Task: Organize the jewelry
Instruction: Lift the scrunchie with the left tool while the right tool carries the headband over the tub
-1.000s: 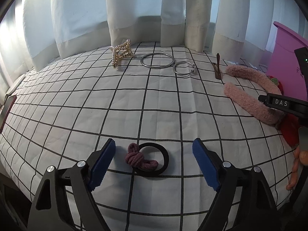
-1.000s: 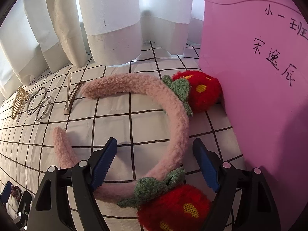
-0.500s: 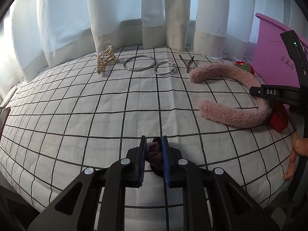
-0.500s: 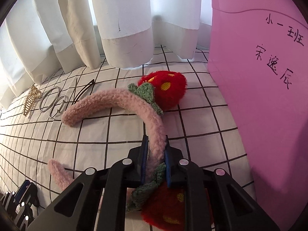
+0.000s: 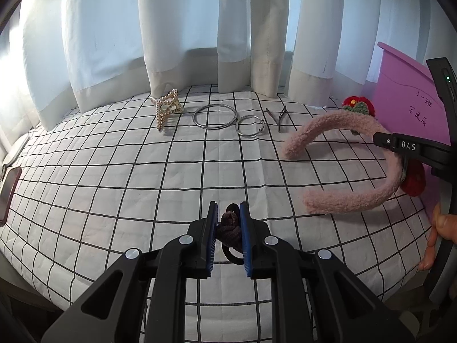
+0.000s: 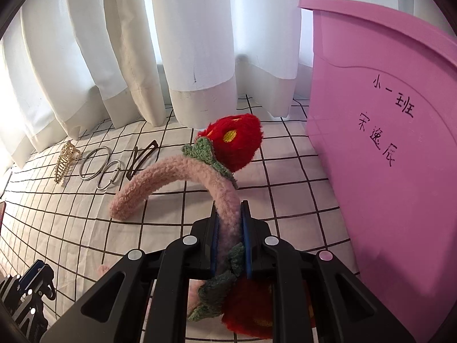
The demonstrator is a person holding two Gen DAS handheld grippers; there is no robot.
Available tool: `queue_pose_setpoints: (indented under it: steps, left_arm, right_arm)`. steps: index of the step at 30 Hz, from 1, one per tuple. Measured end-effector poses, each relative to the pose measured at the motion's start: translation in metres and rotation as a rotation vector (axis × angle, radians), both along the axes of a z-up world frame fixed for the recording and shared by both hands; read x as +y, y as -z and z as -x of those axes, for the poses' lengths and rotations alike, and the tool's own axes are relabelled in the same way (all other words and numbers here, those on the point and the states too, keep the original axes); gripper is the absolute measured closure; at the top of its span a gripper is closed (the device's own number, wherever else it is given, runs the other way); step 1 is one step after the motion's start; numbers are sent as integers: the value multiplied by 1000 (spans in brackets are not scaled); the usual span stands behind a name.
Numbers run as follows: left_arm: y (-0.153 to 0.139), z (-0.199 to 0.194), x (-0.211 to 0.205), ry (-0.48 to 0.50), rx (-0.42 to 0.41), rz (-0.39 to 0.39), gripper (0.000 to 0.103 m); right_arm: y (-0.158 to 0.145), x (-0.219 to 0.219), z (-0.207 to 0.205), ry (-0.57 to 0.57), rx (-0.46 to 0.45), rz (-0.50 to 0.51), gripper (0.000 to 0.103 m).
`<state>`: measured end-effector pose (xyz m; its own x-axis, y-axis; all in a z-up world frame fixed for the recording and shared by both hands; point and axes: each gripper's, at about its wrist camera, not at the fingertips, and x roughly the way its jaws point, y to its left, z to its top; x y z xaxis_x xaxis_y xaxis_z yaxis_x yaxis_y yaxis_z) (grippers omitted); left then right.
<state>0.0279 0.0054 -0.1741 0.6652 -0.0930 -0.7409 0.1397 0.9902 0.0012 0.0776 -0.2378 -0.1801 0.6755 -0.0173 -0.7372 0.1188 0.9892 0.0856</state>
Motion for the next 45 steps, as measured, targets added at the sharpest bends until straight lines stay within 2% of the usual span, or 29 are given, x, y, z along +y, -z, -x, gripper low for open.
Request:
queue_pose_setpoints:
  steps: [18, 29, 36, 45]
  left_arm:
    - [-70, -4, 2, 71, -106, 26, 88]
    - [-119, -3, -2, 130, -183, 35, 88]
    - [-149, -4, -24, 196, -208, 62, 87]
    - [-181, -12, -82, 303, -234, 92, 87]
  right_arm:
    - [-65, 16, 27, -21, -77, 16, 89]
    - [-126, 17, 56, 12, -170, 21, 89]
    - [-154, -1, 83, 52, -207, 32, 89]
    - [-179, -54, 115, 164, -243, 51, 89]
